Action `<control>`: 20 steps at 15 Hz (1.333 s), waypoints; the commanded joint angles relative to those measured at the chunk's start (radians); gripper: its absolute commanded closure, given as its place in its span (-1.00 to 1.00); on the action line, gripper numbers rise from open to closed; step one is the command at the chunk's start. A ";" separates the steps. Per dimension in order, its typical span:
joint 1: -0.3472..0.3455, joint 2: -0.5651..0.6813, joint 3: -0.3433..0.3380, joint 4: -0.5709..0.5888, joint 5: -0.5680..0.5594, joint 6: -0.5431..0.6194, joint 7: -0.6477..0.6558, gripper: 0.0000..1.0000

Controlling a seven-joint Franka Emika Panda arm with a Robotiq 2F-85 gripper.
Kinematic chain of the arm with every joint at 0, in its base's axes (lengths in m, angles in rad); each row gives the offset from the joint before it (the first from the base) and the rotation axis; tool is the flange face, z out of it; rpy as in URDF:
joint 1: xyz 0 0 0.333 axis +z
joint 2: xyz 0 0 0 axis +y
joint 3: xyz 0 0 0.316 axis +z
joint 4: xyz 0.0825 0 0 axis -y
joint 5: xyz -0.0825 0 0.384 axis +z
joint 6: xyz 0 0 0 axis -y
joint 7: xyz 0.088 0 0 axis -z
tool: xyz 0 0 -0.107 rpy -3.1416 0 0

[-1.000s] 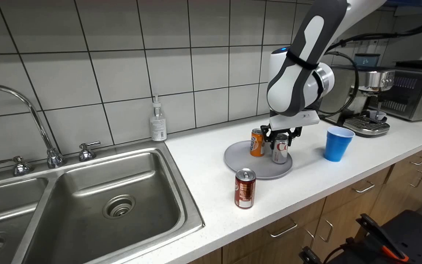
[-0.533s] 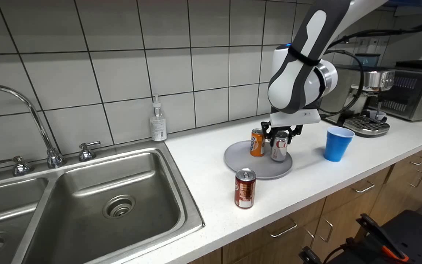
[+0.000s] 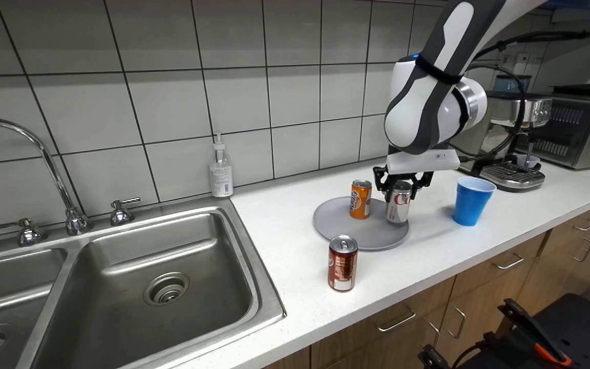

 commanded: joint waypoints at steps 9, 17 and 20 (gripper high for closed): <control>-0.054 -0.109 -0.047 -0.095 -0.040 -0.004 -0.032 0.20; -0.080 -0.104 -0.058 -0.116 -0.043 0.003 -0.022 0.20; -0.078 -0.099 -0.066 -0.123 -0.054 0.000 -0.014 0.20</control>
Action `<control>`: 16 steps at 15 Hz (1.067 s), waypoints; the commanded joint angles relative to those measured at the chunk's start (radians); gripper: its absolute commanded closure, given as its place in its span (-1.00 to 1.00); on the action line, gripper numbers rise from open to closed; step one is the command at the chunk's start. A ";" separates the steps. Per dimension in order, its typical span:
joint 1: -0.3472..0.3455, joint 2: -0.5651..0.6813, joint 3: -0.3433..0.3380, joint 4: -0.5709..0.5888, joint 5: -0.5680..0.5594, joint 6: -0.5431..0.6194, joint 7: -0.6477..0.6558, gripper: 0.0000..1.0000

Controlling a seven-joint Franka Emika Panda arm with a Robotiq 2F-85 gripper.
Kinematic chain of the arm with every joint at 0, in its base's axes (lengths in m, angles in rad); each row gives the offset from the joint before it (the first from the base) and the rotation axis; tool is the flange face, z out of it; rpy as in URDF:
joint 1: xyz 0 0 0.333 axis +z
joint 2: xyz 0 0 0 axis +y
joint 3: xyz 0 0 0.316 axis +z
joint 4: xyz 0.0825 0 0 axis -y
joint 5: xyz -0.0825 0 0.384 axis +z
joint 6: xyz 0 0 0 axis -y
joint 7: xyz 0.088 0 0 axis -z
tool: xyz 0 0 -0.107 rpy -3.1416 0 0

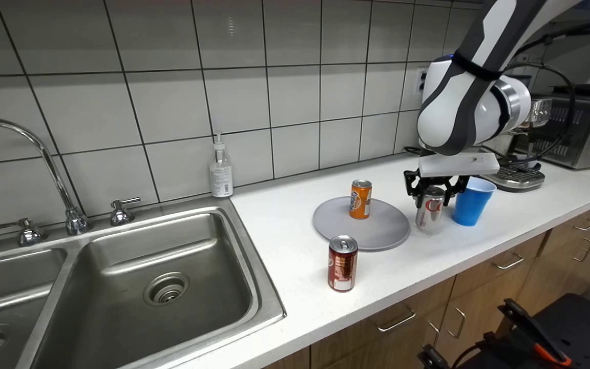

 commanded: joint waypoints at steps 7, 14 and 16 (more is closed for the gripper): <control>-0.007 -0.019 -0.022 -0.031 -0.053 -0.004 0.010 0.20; 0.000 0.002 -0.024 -0.023 -0.067 -0.003 0.019 0.20; 0.001 0.007 -0.025 -0.022 -0.065 -0.004 0.019 0.20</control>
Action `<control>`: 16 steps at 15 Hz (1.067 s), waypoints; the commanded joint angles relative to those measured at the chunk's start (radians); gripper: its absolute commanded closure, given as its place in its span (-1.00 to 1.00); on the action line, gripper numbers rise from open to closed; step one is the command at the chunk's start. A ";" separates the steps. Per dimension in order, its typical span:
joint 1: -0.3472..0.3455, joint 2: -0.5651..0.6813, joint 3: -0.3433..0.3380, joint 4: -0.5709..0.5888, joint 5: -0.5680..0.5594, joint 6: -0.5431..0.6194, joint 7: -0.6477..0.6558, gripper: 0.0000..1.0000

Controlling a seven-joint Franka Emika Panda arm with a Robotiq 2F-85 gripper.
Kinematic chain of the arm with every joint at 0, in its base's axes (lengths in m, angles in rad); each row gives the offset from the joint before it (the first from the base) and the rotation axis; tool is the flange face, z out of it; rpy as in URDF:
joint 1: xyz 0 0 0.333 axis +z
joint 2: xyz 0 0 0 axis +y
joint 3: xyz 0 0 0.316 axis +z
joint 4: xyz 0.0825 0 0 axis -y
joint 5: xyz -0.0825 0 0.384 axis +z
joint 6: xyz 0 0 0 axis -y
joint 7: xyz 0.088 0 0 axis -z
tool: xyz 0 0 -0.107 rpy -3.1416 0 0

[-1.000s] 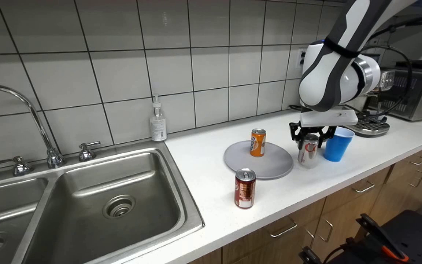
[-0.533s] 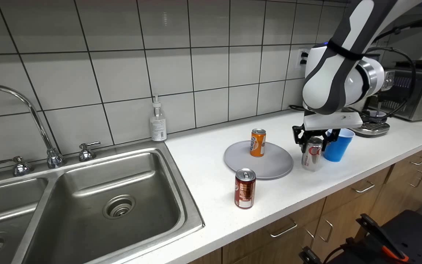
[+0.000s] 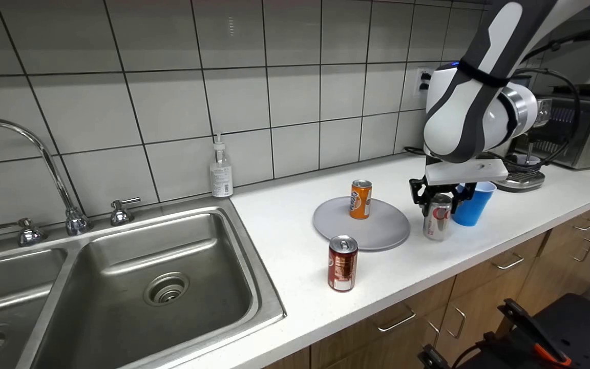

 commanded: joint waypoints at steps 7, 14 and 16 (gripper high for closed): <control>0.005 0.005 -0.010 0.007 -0.027 -0.007 0.012 -0.83; 0.001 -0.021 -0.009 0.002 -0.023 -0.002 0.009 -1.00; -0.003 -0.036 -0.006 -0.001 -0.020 0.003 0.004 -1.00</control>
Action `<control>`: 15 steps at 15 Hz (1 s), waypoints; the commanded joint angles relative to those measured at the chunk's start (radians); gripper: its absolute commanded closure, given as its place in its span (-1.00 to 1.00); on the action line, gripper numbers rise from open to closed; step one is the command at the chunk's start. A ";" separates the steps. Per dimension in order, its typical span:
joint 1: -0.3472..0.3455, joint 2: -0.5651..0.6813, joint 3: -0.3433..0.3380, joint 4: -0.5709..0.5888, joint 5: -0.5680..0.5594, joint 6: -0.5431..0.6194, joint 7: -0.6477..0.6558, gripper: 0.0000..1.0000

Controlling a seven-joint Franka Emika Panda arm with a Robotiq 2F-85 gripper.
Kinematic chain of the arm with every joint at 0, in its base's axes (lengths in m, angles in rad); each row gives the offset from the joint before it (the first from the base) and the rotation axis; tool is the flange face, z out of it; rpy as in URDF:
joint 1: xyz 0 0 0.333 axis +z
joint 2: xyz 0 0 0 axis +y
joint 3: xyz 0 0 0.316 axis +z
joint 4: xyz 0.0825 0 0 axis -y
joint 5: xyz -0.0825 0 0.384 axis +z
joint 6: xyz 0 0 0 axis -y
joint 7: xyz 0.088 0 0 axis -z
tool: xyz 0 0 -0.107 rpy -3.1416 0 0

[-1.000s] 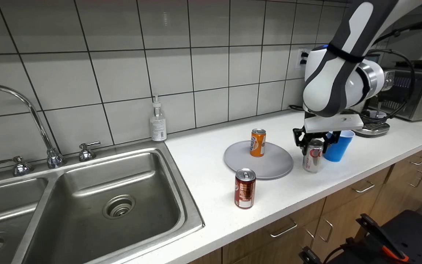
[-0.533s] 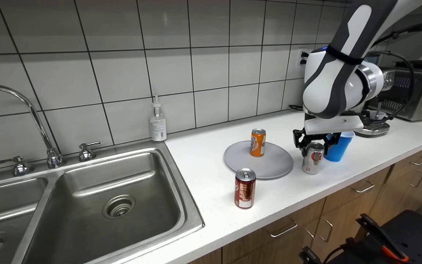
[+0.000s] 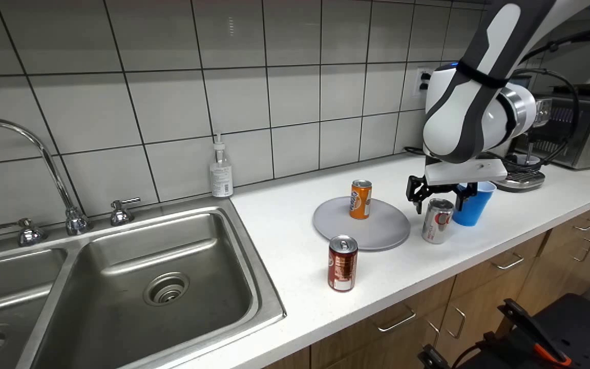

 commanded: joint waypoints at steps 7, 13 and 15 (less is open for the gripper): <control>-0.003 -0.075 0.005 -0.001 -0.047 0.007 0.022 -1.00; 0.005 -0.090 0.047 0.007 -0.061 0.006 0.011 -1.00; 0.008 -0.090 0.070 0.012 -0.054 0.005 0.004 -1.00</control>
